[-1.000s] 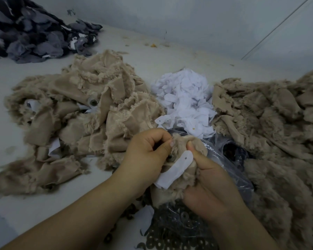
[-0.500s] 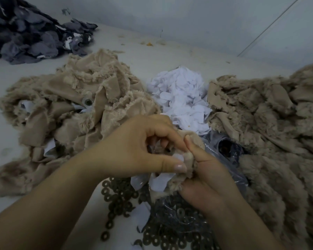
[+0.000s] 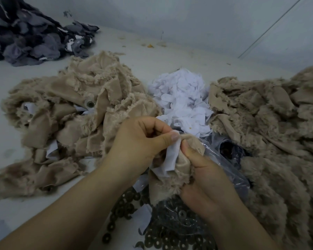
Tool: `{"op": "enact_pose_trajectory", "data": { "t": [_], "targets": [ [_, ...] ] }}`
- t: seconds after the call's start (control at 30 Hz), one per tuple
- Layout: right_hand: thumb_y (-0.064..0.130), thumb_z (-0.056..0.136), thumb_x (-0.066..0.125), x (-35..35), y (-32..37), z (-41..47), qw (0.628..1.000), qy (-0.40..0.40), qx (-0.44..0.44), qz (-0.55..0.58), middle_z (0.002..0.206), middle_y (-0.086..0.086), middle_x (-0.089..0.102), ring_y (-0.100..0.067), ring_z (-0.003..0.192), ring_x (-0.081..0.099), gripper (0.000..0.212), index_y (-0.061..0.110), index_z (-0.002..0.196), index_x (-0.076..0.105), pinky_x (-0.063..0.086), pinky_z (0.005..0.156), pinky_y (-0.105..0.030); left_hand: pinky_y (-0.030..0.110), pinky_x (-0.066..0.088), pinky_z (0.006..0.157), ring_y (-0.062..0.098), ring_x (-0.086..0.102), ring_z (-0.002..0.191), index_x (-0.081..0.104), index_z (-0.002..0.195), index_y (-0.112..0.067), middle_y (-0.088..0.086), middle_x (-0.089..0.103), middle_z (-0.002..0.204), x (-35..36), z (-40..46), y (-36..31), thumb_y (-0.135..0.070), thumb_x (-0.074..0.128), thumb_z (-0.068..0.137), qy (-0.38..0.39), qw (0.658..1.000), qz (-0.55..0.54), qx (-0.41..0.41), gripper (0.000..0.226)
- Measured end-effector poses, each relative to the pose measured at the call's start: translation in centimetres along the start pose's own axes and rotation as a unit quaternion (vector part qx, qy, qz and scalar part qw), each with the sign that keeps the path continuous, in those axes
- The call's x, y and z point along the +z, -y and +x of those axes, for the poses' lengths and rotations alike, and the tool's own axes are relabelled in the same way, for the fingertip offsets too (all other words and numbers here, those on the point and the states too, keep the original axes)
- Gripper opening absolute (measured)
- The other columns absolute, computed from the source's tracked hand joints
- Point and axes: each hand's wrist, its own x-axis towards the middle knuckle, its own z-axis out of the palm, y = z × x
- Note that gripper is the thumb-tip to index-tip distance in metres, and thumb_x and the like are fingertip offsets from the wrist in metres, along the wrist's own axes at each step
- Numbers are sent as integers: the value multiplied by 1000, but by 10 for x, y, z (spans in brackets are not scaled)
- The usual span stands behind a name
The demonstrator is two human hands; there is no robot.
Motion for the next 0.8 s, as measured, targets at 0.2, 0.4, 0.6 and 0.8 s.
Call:
{"op": "enact_pose_trajectory", "data": {
  "t": [0.2,0.4,0.6,0.8],
  "targets": [
    [32,90,55,0,-2,0,1000,3,5,13,131,-26,61,-43,124,57,54,2,134,58,38,111,-58,28,55,53,25,62,59,67,77,1,25,66,73,6,-3,5,-23,78,69,-43,997,-42,-52,27],
    [33,81,58,1,2,-3,1000,14,-11,7,123,-24,67,-35,117,65,53,0,121,69,48,104,-48,31,50,54,29,56,58,72,71,0,25,65,67,3,-3,5,-44,77,56,6,992,-54,-111,47],
    [30,85,56,-1,10,-7,997,68,-13,-31,117,-18,72,-28,105,71,39,6,109,76,59,89,-37,28,47,48,25,56,51,70,59,-7,15,62,57,-4,-4,8,-40,78,59,6,989,-102,-110,34],
    [-8,68,49,-24,39,-6,939,54,-73,-330,111,-12,73,-28,105,69,51,12,110,71,56,95,-45,25,53,51,20,63,51,71,56,-12,11,67,58,-12,-2,10,-40,77,57,-12,986,-137,-98,28]
  ]
}}
